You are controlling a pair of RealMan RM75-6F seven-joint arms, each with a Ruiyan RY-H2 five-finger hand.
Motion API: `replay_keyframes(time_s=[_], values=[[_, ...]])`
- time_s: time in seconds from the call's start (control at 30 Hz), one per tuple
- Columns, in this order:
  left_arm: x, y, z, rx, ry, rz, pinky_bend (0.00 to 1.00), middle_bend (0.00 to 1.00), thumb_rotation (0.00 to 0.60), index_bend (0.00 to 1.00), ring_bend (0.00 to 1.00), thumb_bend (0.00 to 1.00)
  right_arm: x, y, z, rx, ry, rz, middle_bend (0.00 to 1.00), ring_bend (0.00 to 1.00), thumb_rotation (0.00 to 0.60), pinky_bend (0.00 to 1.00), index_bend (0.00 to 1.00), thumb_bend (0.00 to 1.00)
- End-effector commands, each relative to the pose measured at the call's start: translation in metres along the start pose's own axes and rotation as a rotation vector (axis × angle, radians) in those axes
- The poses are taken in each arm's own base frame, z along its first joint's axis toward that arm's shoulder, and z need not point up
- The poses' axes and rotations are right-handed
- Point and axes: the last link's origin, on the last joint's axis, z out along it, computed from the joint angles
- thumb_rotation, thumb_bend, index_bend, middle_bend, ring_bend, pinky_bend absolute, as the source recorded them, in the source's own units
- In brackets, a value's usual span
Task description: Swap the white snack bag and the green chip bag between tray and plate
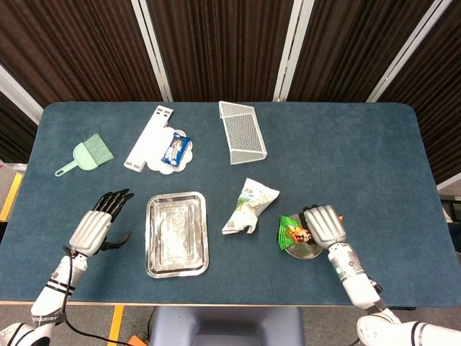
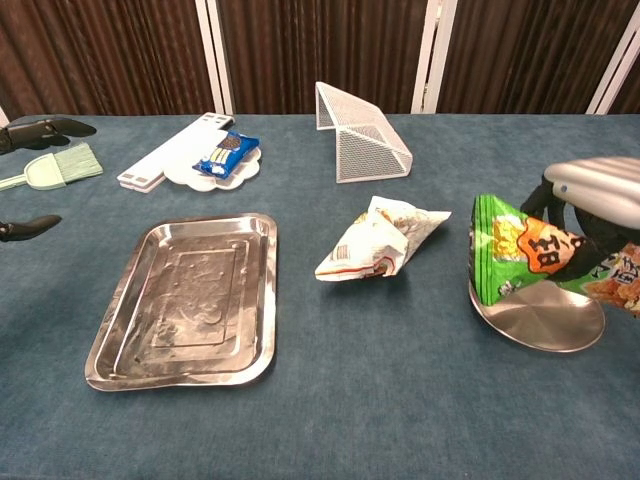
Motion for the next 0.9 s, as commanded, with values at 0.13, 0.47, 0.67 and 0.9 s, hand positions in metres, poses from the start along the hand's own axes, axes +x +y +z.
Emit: replay_keyframes(time_s=[0.13, 0.47, 0.67, 0.9], values=[[0.006, 0.002, 0.001, -0.004, 0.019, -0.002, 0.02, 0.00, 0.600, 0.00, 0.00, 0.38, 0.035, -0.042, -0.015, 0.125, 0.008, 0.038, 0.63, 0.59, 0.600, 0.71, 0.82, 0.37], [0.004, -0.015, 0.002, 0.055, 0.016, -0.029, 0.03, 0.00, 0.600, 0.00, 0.00, 0.39, 0.006, -0.119, -0.005, 0.255, -0.166, 0.039, 0.61, 0.56, 0.600, 0.65, 0.63, 0.37], [0.004, -0.024, 0.007, 0.090, 0.014, -0.041, 0.03, 0.00, 0.600, 0.00, 0.00, 0.39, -0.003, -0.133, -0.008, 0.291, -0.245, 0.105, 0.24, 0.18, 0.600, 0.29, 0.05, 0.30], [0.003, -0.035, 0.008, 0.117, 0.000, -0.054, 0.03, 0.00, 0.600, 0.00, 0.00, 0.39, 0.040, -0.080, 0.001, 0.223, -0.328, 0.216, 0.00, 0.00, 0.600, 0.00, 0.00, 0.17]])
